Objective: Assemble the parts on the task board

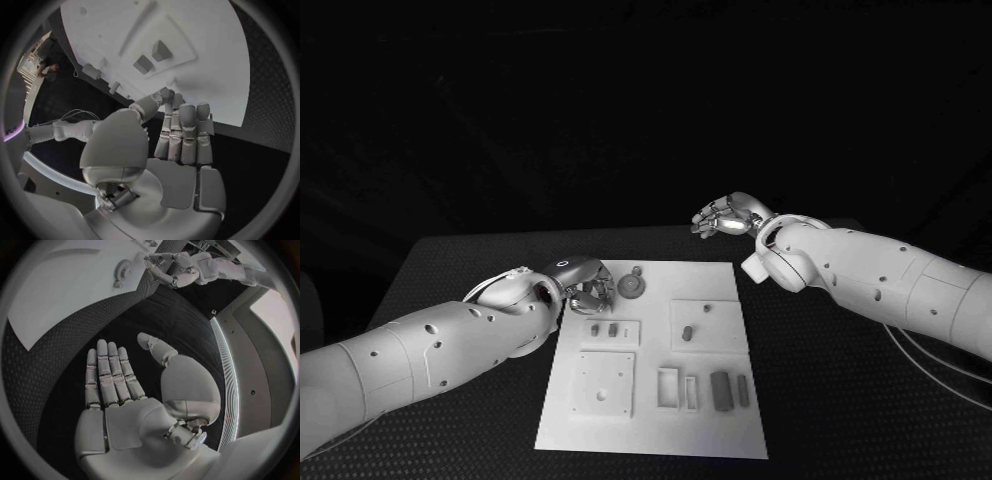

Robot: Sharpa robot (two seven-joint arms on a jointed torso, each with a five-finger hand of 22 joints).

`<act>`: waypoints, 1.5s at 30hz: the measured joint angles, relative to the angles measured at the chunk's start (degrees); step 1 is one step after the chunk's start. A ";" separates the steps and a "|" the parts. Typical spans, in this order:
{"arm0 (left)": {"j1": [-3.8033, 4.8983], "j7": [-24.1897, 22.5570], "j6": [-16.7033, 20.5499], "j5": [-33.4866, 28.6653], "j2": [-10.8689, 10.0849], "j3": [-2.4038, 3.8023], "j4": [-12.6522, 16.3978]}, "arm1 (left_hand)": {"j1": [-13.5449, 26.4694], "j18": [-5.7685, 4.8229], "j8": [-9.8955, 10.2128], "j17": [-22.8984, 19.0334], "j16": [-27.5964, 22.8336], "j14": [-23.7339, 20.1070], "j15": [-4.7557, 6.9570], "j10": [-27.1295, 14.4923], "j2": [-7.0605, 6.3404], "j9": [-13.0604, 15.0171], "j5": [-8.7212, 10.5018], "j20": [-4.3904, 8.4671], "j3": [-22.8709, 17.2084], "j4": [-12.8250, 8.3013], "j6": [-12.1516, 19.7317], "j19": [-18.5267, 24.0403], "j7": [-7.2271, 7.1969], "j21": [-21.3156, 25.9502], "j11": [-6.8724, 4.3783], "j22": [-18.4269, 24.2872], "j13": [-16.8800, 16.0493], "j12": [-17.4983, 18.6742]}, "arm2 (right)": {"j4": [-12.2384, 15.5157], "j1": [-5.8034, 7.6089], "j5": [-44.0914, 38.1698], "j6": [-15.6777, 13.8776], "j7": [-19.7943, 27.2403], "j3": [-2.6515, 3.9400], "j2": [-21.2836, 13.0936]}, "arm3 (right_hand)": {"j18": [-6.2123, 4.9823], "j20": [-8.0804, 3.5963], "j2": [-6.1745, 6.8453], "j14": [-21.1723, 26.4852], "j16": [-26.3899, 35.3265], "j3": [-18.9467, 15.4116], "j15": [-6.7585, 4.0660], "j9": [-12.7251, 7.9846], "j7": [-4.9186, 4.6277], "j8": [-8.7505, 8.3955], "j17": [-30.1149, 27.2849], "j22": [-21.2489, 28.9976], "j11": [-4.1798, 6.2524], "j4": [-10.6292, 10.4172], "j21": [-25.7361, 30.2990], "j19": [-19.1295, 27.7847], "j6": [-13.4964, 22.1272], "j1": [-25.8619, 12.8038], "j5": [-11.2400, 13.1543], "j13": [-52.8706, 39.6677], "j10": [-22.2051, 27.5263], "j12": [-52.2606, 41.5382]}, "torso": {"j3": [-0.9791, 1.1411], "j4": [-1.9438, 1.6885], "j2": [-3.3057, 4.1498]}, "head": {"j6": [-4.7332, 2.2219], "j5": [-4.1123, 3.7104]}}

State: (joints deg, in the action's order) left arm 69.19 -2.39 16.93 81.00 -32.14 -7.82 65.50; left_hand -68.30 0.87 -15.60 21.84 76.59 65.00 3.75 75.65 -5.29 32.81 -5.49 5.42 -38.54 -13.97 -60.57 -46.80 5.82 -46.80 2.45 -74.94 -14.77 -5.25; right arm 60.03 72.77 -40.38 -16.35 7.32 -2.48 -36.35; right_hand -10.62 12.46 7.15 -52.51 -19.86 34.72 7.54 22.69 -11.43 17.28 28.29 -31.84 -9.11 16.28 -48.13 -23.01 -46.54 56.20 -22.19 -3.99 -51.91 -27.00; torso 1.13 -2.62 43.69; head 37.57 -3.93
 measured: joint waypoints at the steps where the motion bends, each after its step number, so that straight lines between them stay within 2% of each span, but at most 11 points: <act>1: -0.02 -0.01 -0.03 0.00 0.02 -0.01 0.00 | 0.00 0.00 0.00 0.00 0.00 0.00 0.00 0.00 0.00 0.00 0.00 0.00 0.00 0.00 0.00 0.00 0.00 0.00 0.00 0.00 0.00 0.00 | 0.00 0.00 0.00 0.00 0.00 0.00 0.00 | 0.00 0.00 0.00 0.00 0.00 0.00 0.00 0.00 0.00 0.00 0.00 0.00 0.00 0.00 0.00 0.00 0.00 0.00 0.00 0.00 0.00 0.00 | 0.00 0.01 0.00 | 0.00 0.03; 17: -0.05 -0.02 -0.66 0.00 -0.13 -0.17 0.18 | -0.30 0.00 0.14 0.00 0.00 0.08 -0.11 -0.02 0.03 0.02 0.01 0.21 0.04 -0.03 0.18 -0.21 -0.03 0.00 -0.01 0.01 0.07 0.22 | -0.01 0.00 0.01 0.00 0.00 0.00 -0.01 | 0.00 0.00 0.00 0.00 0.00 0.00 0.00 0.01 0.00 0.00 0.00 -0.05 0.00 0.00 0.00 0.00 0.00 0.00 0.00 0.00 0.00 0.00 | 0.07 0.01 -0.05 | 0.10 0.05; 39: -0.08 0.01 -1.73 0.01 -0.15 -0.46 0.15 | -0.12 0.00 0.01 -0.04 0.00 0.34 -0.05 -0.03 0.24 -0.04 -0.04 0.20 -0.19 -0.06 -0.11 -0.20 -0.09 0.00 -0.02 0.03 0.07 0.44 | 0.05 0.00 0.02 0.00 0.00 0.00 0.02 | 0.00 0.00 0.00 0.00 0.00 0.00 0.00 -0.04 0.00 0.00 0.00 -0.04 0.00 0.00 0.00 0.00 0.00 0.00 0.00 0.00 0.00 0.00 | 0.07 0.03 -0.07 | 0.47 0.64; 45: -0.08 0.01 -1.99 0.01 -0.15 -0.56 0.16 | -0.18 0.00 0.12 -0.10 0.00 0.33 -0.07 0.03 0.29 -0.03 -0.03 0.20 -0.18 -0.07 -0.10 -0.20 -0.10 0.00 0.05 0.03 0.10 0.50 | 0.05 0.00 0.03 0.00 0.00 0.00 0.00 | 0.00 0.00 0.00 0.00 0.00 0.00 0.00 -0.04 0.00 0.00 0.00 -0.04 0.00 0.00 0.00 0.00 0.00 0.00 0.00 0.00 0.00 0.00 | 0.09 0.05 -0.07 | 0.35 0.84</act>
State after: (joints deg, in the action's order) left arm 69.12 -2.38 14.94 81.01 -32.29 -8.38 65.67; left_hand -68.48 0.87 -15.48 21.74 76.58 65.33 3.68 75.68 -5.00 32.78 -5.52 5.62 -38.73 -14.03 -60.67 -47.00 5.72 -46.80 2.49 -74.91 -14.67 -4.75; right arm 60.09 72.77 -40.35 -16.34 7.32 -2.48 -36.35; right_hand -10.62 12.46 7.15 -52.51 -19.86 34.71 7.54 22.65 -11.43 17.28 28.29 -31.88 -9.11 16.28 -48.13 -23.01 -46.54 56.20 -22.19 -3.99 -51.91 -27.00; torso 1.22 -2.57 43.62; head 37.91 -3.09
